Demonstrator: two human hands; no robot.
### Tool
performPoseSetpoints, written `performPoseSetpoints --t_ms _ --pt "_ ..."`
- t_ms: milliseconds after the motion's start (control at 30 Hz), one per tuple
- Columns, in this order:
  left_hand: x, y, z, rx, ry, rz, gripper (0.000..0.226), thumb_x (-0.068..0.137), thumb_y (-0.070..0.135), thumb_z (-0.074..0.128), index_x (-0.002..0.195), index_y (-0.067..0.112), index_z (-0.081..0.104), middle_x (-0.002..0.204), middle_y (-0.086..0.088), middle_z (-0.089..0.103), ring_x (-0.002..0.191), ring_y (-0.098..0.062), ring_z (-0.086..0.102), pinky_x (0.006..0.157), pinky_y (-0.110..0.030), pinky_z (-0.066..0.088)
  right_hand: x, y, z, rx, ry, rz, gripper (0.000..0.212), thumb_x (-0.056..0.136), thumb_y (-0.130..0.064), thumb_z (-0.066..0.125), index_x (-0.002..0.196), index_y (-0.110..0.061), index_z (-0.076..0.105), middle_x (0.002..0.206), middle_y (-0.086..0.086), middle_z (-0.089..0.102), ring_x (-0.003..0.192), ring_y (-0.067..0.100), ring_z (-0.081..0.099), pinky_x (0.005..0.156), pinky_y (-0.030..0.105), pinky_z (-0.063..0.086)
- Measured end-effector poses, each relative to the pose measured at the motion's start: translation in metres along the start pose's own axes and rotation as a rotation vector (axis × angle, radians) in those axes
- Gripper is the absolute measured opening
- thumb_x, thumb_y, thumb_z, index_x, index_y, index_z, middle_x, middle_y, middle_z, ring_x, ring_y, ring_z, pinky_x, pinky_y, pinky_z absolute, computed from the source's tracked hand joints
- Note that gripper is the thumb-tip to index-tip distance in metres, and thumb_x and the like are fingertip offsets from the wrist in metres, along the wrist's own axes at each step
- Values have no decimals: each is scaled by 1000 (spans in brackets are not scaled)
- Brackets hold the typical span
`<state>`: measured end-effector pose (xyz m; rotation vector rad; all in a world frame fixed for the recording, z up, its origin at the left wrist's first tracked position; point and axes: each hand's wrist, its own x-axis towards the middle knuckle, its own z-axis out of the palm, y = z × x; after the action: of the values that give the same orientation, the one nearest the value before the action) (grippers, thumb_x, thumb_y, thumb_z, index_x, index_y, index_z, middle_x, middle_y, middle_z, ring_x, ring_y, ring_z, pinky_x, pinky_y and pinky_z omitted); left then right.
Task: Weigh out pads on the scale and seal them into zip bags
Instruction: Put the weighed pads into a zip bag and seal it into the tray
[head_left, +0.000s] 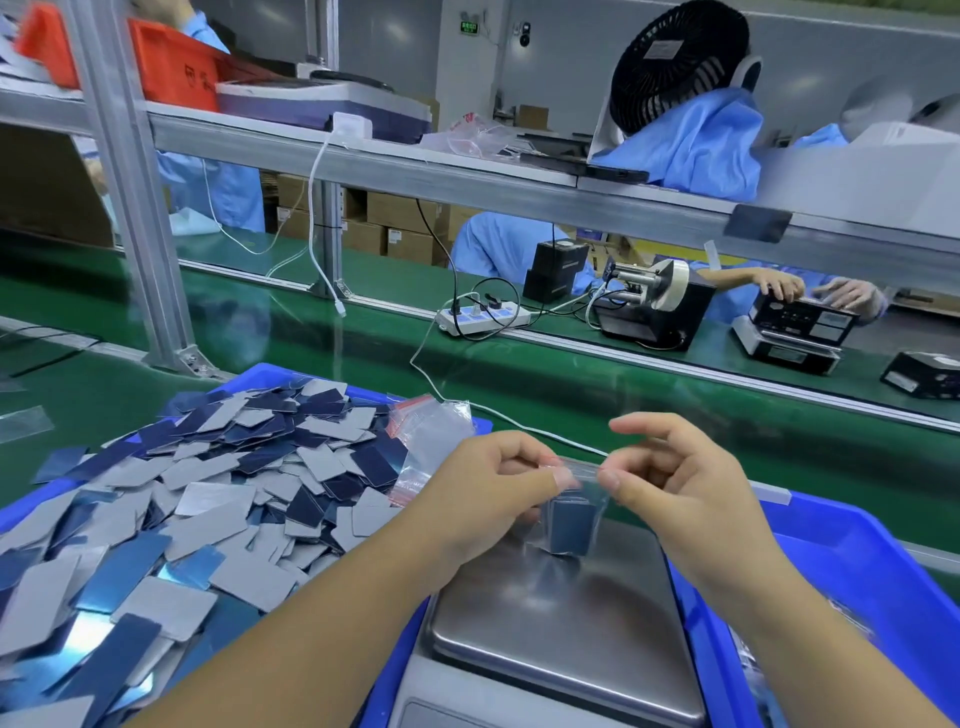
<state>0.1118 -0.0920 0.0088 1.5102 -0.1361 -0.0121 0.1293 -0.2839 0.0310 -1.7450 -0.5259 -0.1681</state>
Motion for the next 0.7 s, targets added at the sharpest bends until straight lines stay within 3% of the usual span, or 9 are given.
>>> performPoseSetpoints --t_ms 100,233,567,700 --pt "-1 3 -1 -47 17 -25 14 77 17 82 76 17 68 83 -17 73 73 -23 67 77 -40 59 1 2 -1 66 4 29 42 83 2 74 99 -36 68 79 9 72 73 22 62 76 45 51" --pt "-2 6 0 -47 63 -47 12 87 8 74 81 10 64 100 -25 73 80 -25 68 84 -47 58 1 2 -1 62 -9 53 37 82 4 74 101 -27 70 80 5 72 74 16 63 77 41 52" --pt "-4 8 -3 -126 42 -54 12 88 3 72 81 9 65 99 -25 74 85 -28 72 73 -31 61 4 9 -5 129 34 76 27 83 11 69 97 -12 63 68 0 66 63 14 56 67 34 47" --pt "-4 7 -3 -80 39 -33 12 89 4 71 79 9 66 100 -23 74 81 -24 71 72 -28 61 3 12 -3 136 -8 70 31 86 7 69 97 -21 67 75 -3 66 68 11 57 67 27 48"
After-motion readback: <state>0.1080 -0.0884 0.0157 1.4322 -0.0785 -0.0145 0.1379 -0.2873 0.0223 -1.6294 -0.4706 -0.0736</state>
